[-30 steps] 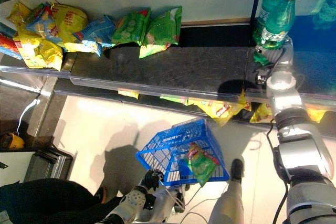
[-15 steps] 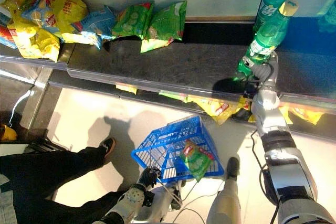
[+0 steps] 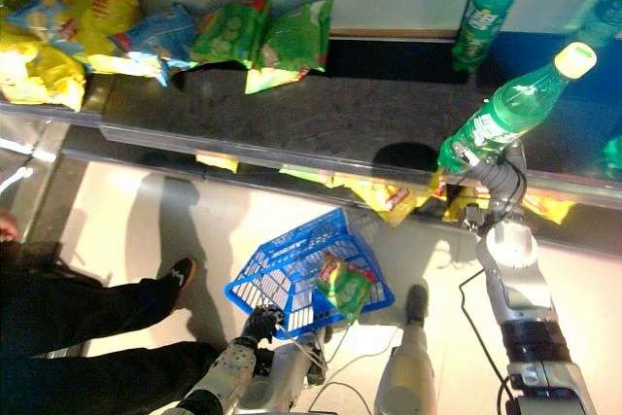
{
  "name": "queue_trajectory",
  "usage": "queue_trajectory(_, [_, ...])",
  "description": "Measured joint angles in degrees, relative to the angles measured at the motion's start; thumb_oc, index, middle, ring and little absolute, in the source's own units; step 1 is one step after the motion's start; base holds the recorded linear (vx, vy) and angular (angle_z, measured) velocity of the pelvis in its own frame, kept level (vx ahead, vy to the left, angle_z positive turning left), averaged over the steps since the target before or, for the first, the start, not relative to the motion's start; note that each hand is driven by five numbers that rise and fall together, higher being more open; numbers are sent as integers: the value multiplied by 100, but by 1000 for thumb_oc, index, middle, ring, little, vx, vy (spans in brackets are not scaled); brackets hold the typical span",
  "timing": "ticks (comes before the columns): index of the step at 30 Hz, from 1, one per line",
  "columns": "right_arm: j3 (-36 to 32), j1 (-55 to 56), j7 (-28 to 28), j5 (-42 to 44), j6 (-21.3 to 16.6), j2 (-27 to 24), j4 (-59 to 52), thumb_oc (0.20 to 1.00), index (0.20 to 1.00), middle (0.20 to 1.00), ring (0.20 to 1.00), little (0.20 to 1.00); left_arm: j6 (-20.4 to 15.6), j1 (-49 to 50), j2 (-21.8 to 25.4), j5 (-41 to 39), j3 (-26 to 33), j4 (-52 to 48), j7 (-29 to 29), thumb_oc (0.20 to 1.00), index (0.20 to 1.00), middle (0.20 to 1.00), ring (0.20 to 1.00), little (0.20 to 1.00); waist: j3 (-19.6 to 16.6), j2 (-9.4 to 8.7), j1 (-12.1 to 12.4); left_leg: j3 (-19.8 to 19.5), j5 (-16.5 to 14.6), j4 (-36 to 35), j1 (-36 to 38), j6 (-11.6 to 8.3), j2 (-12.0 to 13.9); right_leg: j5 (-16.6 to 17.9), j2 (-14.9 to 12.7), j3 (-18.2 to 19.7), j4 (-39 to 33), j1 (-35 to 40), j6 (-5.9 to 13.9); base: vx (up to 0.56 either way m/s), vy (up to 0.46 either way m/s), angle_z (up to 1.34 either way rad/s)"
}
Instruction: Pick up the snacks into the basket
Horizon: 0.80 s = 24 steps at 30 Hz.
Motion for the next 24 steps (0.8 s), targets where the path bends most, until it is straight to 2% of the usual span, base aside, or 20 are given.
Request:
queue_trajectory(3, [-11, 514, 406, -1, -14, 21, -486, 200, 200, 200, 200, 200, 47, -40, 3, -1, 351, 176, -27, 200, 200, 200, 200, 200, -1, -115, -160, 27, -4, -3, 105, -2, 4, -1, -5, 59, 0, 71, 1, 31, -53, -13])
queue_trajectory(4, [-16, 757, 581, 10, -27, 30, -623, 200, 200, 200, 200, 200, 61, -50, 14, -2, 453, 234, -28, 200, 200, 200, 200, 200, -13, -162, -289, 41, -10, -3, 124, -11, 22, -1, 26, 64, -1, 80, 1, 48, -48, -5])
queue_trajectory(7, [-41, 1365, 1072, 96, -15, 70, -948, 200, 200, 200, 200, 200, 65, -104, 20, -9, 666, 410, -51, 200, 200, 200, 200, 200, -45, -252, -295, 148, -79, -4, 206, -27, 90, -15, 102, 129, -1, 110, 9, 53, -47, -15])
queue_trajectory(10, [154, 2182, 1811, 136, 57, -36, -1232, 200, 200, 200, 200, 200, 86, -82, 136, -10, 906, 623, -77, 200, 200, 200, 200, 200, -199, -495, -268, 248, -128, -6, 337, -75, 166, -16, 143, 217, -1, 180, -11, 44, -49, -20])
queue_trajectory(12, [260, 2732, 2060, 97, 64, -67, -1197, 200, 200, 200, 200, 200, 84, -45, 271, -19, 1009, 785, -86, 200, 200, 200, 200, 200, -381, -684, -345, 314, -168, -7, 388, -116, 219, -21, 195, 276, -2, 190, -25, 19, -26, -14])
queue_trajectory(14, [347, 2973, 2145, -122, 99, -118, -1128, 200, 200, 200, 200, 200, 92, 12, 355, -52, 1104, 850, -97, 200, 200, 200, 200, 200, -499, -800, -447, 325, -175, -8, 396, -119, 233, -19, 213, 299, -2, 175, -41, 5, -33, -13])
queue_trajectory(16, [533, 3009, 2110, -964, 71, -277, -685, 200, 200, 200, 200, 200, 110, 27, 438, -72, 1161, 995, -111, 200, 200, 200, 200, 200, -681, -915, -525, 408, -193, -9, 404, -99, 234, 12, 214, 374, -3, 130, -67, -25, -24, -21])
queue_trajectory(19, [883, 2900, 1920, -2007, 66, -313, 391, 200, 200, 200, 200, 200, 160, 36, 443, -75, 1168, 1010, -111, 200, 200, 200, 200, 200, -786, -919, -539, 470, -194, -8, 384, -87, 227, 56, 199, 378, -3, 71, -83, -51, -16, -11])
queue_trajectory(22, [1573, 2278, 1516, -3111, 233, -275, 2036, 200, 200, 200, 200, 200, 203, 71, 447, -202, 802, 765, -49, 200, 200, 200, 200, 200, -845, -837, -508, 468, -186, -11, 262, -78, 228, 88, 199, 376, -2, -53, -91, -94, -13, -2])
queue_trajectory(24, [2206, 1534, 1210, -3788, 534, -91, 3558, 200, 200, 200, 200, 200, 190, -3, 437, -303, 267, 252, 65, 200, 200, 200, 200, 200, -794, -685, -428, 462, -112, -6, 46, -43, 214, 159, 186, 368, -1, -266, -107, -97, -12, 3])
